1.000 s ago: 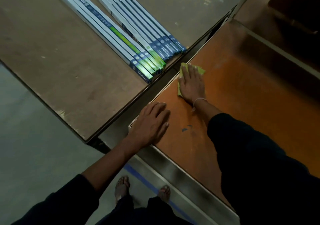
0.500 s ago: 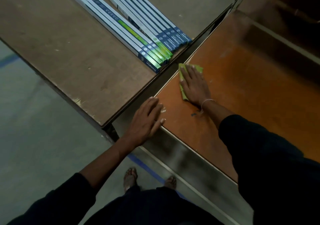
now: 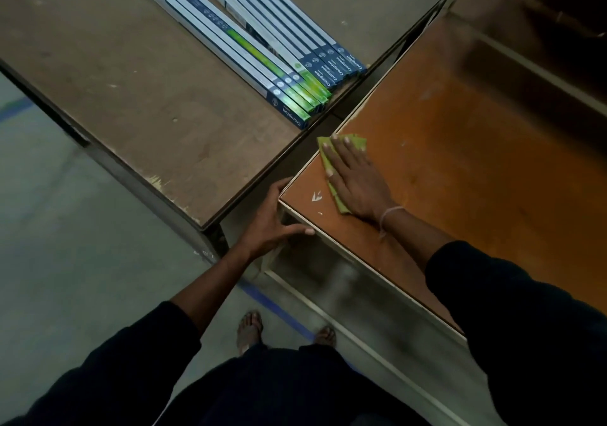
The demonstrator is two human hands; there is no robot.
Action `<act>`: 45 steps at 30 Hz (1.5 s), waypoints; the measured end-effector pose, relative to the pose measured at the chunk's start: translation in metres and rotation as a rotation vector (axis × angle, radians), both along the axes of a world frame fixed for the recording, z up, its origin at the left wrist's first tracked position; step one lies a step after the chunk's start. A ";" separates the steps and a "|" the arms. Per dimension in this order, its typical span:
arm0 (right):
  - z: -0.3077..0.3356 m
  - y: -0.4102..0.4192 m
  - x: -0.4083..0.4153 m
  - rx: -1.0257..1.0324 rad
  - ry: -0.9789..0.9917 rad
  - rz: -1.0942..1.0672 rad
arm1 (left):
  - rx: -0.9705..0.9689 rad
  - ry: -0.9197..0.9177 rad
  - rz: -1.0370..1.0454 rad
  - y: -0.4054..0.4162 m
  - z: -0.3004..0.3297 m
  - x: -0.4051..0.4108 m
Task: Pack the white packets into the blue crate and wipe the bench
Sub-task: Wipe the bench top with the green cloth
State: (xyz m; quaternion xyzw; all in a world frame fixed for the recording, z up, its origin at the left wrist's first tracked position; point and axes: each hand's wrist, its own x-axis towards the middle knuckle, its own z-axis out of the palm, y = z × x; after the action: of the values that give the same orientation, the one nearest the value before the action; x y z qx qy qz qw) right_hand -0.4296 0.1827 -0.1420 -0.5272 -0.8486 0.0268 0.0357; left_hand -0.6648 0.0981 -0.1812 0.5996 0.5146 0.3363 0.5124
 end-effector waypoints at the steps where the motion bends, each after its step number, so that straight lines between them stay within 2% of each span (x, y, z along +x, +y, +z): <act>1: 0.000 0.004 0.001 0.005 0.009 -0.081 | -0.005 0.001 -0.002 0.000 -0.001 -0.002; 3: -0.001 0.005 -0.007 -0.003 0.038 -0.323 | -0.010 0.003 -0.004 0.000 -0.001 -0.004; 4: -0.002 0.001 -0.018 -0.012 0.041 -0.358 | -0.012 0.008 -0.007 0.000 0.000 -0.005; 8: -0.006 -0.034 -0.040 -0.005 0.035 -0.033 | -0.024 0.020 -0.008 -0.002 0.001 -0.004; 9: -0.005 -0.035 -0.037 -0.003 0.038 -0.016 | -0.028 0.018 -0.010 -0.003 0.000 -0.004; 13: -0.005 -0.041 -0.056 -0.009 0.085 -0.283 | -0.010 0.042 -0.015 -0.005 -0.001 -0.008; 17: -0.008 -0.056 -0.102 -0.010 0.082 -0.240 | 0.005 0.056 -0.022 -0.008 0.001 -0.012; 19: -0.007 -0.053 -0.111 -0.030 0.092 -0.284 | 0.021 0.070 -0.034 -0.009 0.002 -0.014; 25: -0.004 -0.088 -0.069 -0.029 0.106 -0.257 | -0.014 0.160 -0.111 0.002 -0.001 -0.026; 28: -0.003 -0.115 -0.025 -0.037 0.094 -0.411 | -0.004 0.213 -0.141 0.002 0.012 -0.029; 31: -0.002 -0.132 -0.018 -0.041 0.069 -0.583 | 0.162 0.256 -0.173 0.000 0.024 -0.023; 33: -0.002 -0.136 -0.022 -0.048 0.064 -0.592 | 0.338 0.303 -0.175 0.001 0.030 -0.013; 36: 0.001 -0.132 -0.016 -0.127 0.187 -0.580 | 0.476 0.344 -0.192 0.005 0.041 0.004; 40: 0.013 -0.124 0.003 -0.255 0.598 -0.600 | 0.558 0.349 -0.231 0.011 0.057 0.027; 45: 0.023 -0.120 0.018 -0.269 0.669 -0.563 | 0.498 0.379 -0.325 0.021 0.059 0.058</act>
State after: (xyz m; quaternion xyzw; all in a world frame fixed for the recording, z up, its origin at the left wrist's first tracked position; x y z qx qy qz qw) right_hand -0.4121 0.0627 -0.1195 -0.6996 -0.6031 0.2947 0.2450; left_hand -0.6066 0.1195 -0.1219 0.8320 0.4005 0.2483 0.2927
